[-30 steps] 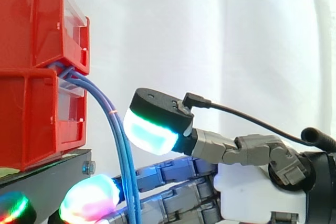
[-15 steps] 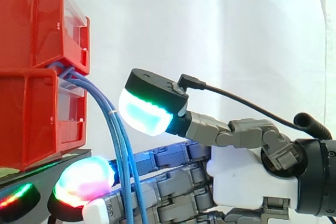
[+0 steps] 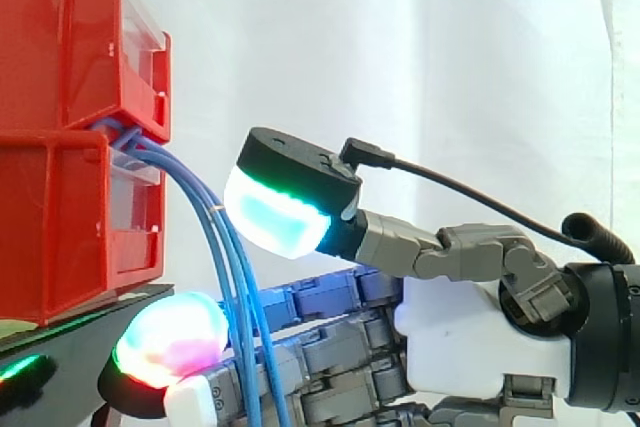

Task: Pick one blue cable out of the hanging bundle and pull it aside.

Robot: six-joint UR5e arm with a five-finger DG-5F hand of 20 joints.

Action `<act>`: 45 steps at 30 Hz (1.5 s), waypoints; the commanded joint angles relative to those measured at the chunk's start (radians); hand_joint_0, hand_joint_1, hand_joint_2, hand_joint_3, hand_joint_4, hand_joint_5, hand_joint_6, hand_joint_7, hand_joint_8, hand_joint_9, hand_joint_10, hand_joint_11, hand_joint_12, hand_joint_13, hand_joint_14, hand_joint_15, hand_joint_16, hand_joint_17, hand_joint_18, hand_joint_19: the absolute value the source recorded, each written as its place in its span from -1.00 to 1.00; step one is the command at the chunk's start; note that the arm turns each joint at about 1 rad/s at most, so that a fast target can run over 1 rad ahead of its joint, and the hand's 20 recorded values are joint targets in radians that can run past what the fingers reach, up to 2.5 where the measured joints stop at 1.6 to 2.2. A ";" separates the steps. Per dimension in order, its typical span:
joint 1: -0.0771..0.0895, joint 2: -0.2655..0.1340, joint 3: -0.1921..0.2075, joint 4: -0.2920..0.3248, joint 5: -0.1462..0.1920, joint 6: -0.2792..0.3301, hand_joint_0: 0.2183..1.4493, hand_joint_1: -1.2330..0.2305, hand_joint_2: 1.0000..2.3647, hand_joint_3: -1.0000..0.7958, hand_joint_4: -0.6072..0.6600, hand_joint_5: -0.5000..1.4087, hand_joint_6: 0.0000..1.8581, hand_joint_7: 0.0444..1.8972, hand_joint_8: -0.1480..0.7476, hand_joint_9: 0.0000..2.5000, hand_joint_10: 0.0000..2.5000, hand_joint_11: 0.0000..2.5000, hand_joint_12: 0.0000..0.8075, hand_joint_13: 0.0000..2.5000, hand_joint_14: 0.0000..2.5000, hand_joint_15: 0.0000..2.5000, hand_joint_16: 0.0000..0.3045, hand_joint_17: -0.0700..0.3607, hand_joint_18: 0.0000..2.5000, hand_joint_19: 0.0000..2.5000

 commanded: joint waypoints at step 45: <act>-0.030 0.046 0.075 -0.235 -0.061 0.081 -0.37 -0.12 -0.98 -0.26 0.25 -0.61 -0.18 -0.10 -0.08 -0.31 -0.99 -0.69 -0.29 -0.47 -0.99 -0.72 -0.72 -0.23 -0.52 -0.67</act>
